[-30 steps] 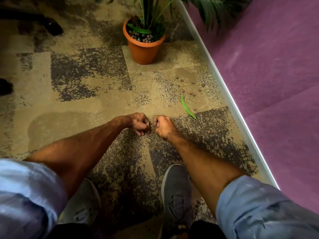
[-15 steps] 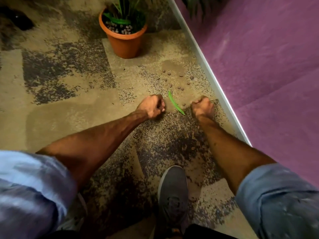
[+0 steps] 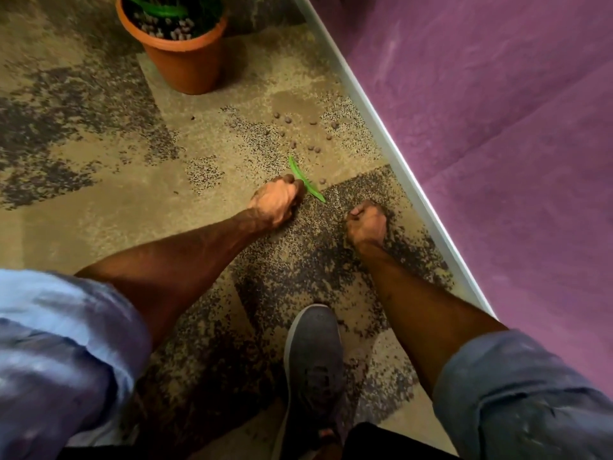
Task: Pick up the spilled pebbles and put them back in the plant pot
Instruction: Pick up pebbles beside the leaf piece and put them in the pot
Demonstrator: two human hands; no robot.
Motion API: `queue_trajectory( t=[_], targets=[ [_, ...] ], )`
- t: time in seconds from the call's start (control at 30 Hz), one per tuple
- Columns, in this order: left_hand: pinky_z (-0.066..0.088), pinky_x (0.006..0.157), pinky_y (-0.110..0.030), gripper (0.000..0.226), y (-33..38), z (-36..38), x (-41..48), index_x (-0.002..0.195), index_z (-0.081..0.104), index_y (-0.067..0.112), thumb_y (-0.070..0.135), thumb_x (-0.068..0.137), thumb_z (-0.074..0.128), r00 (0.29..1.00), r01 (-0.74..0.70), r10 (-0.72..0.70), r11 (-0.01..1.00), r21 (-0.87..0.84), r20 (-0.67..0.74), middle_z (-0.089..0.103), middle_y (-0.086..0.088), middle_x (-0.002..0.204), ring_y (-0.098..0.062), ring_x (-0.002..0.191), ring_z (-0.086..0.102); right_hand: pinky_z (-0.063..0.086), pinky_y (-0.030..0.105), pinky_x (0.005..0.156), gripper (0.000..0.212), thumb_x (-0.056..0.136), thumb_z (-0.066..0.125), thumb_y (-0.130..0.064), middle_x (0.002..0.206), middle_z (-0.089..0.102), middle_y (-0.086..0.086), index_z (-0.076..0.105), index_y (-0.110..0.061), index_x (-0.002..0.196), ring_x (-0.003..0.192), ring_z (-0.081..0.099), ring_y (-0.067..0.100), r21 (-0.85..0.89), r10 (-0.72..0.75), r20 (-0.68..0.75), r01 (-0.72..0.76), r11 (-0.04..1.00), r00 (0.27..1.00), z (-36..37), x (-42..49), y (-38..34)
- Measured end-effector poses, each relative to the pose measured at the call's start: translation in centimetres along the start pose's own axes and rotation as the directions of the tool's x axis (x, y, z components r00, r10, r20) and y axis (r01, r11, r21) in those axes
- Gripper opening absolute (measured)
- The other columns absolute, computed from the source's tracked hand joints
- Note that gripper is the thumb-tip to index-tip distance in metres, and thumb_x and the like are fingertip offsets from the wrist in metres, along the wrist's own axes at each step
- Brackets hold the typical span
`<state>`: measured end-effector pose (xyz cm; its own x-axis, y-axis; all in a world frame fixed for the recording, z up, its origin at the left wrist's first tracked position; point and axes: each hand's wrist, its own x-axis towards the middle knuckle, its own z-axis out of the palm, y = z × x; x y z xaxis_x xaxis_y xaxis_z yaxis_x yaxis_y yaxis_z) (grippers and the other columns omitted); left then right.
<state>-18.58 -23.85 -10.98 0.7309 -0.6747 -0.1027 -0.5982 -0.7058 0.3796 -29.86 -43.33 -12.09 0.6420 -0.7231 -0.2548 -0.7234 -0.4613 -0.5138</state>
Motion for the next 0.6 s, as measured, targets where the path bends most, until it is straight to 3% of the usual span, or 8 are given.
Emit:
queue_trajectory(
  t=[0.07,0.17,0.23,0.33,0.47,0.5,0.53,0.6],
  targets=[
    [0.059,0.082,-0.048,0.028,-0.3,-0.2,0.1,0.118,0.064,0.014,0.007,0.091,0.064,1.0,0.017,-0.017,1.0,0.001,0.016,0.066,-0.012,0.113,-0.035,0.096,0.066,0.063,0.032,0.082,0.014,0.096,0.061,0.005,0.109,0.072,0.011,0.069,-0.001,0.106,0.1,0.07,0.028,0.08,0.005,0.027,-0.007,0.997,1.0,-0.4,0.3,0.1],
    [0.059,0.074,-0.037,0.024,-0.8,-0.2,0.3,0.116,0.066,0.01,0.005,0.093,0.064,0.998,0.038,-0.036,0.998,-0.054,0.044,0.07,-0.011,0.11,-0.027,0.089,0.069,0.064,0.044,0.086,0.011,0.094,0.069,0.001,0.113,0.073,0.011,0.068,-0.005,0.104,0.104,0.074,0.027,0.179,0.018,0.072,-0.03,0.983,0.997,-0.8,0.6,0.1],
    [0.062,0.072,-0.034,0.021,-1.0,-0.4,0.6,0.117,0.067,0.006,0.009,0.098,0.06,0.998,0.06,-0.058,0.991,-0.116,0.015,0.071,-0.011,0.11,-0.026,0.088,0.073,0.067,0.038,0.078,0.011,0.094,0.072,-0.003,0.113,0.071,0.007,0.066,-0.011,0.097,0.103,0.075,0.023,0.304,0.042,0.078,-0.064,0.95,0.996,-0.8,1.0,-0.5],
    [0.062,0.076,-0.038,0.021,-1.0,-0.9,1.4,0.116,0.07,0.011,0.017,0.099,0.059,0.988,0.133,-0.139,0.987,-0.086,-0.071,0.07,-0.01,0.109,-0.028,0.091,0.072,0.066,0.028,0.07,0.004,0.095,0.072,-0.008,0.108,0.073,0.005,0.069,-0.011,0.097,0.094,0.076,0.017,0.303,0.007,0.099,-0.037,0.952,0.995,-0.6,2.3,-2.8],
    [0.052,0.051,-0.025,0.018,0.0,-0.9,3.3,0.123,0.061,0.024,0.023,0.108,0.052,0.979,0.169,-0.203,0.882,-0.439,-0.031,0.069,0.001,0.101,-0.012,0.071,0.065,0.062,0.031,0.072,0.017,0.098,0.059,-0.002,0.089,0.067,0.003,0.066,-0.011,0.084,0.084,0.064,0.019,0.177,-0.17,0.085,0.153,0.972,0.982,0.3,4.6,-5.6],
    [0.056,0.054,-0.027,0.02,0.1,-1.0,3.8,0.127,0.057,0.025,0.026,0.109,0.049,0.986,0.123,-0.16,0.896,-0.427,-0.051,0.066,0.0,0.108,-0.013,0.075,0.064,0.06,0.031,0.076,0.014,0.098,0.057,-0.006,0.092,0.067,0.006,0.067,-0.01,0.089,0.087,0.063,0.021,0.08,-0.246,0.071,0.24,0.967,0.967,0.5,5.3,-6.1],
    [0.062,0.068,-0.033,0.026,0.1,-1.0,4.3,0.135,0.053,0.025,0.028,0.109,0.048,0.995,0.069,-0.09,0.942,-0.329,-0.05,0.062,-0.003,0.121,-0.016,0.087,0.065,0.058,0.034,0.085,0.011,0.099,0.058,-0.013,0.101,0.069,0.009,0.069,-0.011,0.099,0.095,0.063,0.025,0.012,-0.3,0.116,0.301,0.954,0.947,0.4,5.8,-6.5],
    [0.052,0.107,-0.045,0.042,-0.5,-0.2,4.9,0.15,0.044,0.021,0.027,0.109,0.048,0.998,-0.056,0.057,0.997,-0.054,0.016,0.041,-0.012,0.151,-0.024,0.126,0.057,0.049,0.039,0.102,0.022,0.099,0.058,-0.021,0.121,0.068,0.012,0.068,-0.016,0.118,0.114,0.062,0.03,-0.18,-0.358,0.186,0.39,0.903,0.915,0.5,6.8,-6.9]
  ],
)
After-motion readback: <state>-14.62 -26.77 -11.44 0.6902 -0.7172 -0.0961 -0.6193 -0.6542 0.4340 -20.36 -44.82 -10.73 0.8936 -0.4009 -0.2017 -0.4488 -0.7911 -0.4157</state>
